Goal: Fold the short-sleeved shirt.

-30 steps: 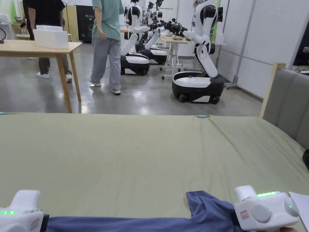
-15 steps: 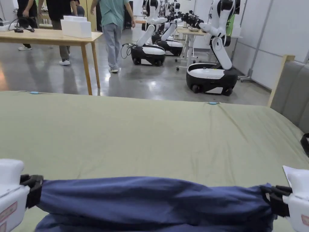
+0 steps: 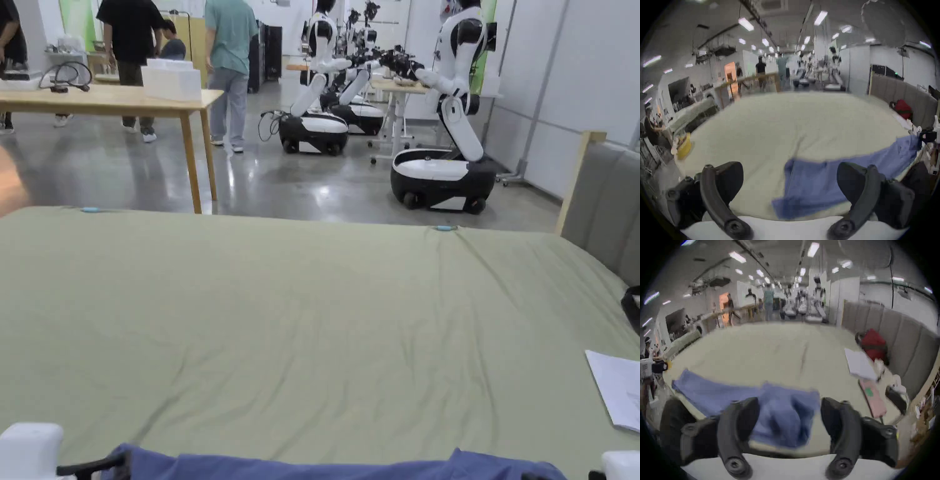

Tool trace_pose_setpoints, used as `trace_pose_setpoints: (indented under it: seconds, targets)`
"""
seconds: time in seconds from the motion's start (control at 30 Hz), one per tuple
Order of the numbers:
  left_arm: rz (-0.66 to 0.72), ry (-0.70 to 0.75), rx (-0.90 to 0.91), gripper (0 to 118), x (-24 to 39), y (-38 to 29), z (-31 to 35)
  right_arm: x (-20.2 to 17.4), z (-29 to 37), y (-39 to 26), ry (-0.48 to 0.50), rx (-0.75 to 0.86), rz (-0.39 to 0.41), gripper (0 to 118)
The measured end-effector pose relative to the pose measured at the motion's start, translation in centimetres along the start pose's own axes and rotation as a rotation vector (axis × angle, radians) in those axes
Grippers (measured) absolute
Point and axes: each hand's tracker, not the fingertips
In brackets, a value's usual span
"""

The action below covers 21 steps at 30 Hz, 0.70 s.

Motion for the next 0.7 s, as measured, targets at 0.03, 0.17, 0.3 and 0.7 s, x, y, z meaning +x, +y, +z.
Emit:
trace_pose_setpoints:
  seconds: [0.03,0.17,0.3,0.7]
  targets:
    - [-0.017,0.013,0.023,114,1.0,1.6,-0.3,-1.0,0.3,1.7,0.024,0.089,-0.004,90]
    - [-0.049,-0.039,0.137,114,4.3,5.5,-1.7,-4.9,0.2,6.4,0.077,0.315,0.007,92]
    - [-0.106,-0.001,0.164,25,6.5,6.0,-2.7,-7.5,-1.2,8.1,0.062,0.362,0.048,3]
    - [0.032,-0.044,0.093,117,-0.3,4.0,-1.3,-8.1,-1.6,7.6,0.081,0.327,0.068,1]
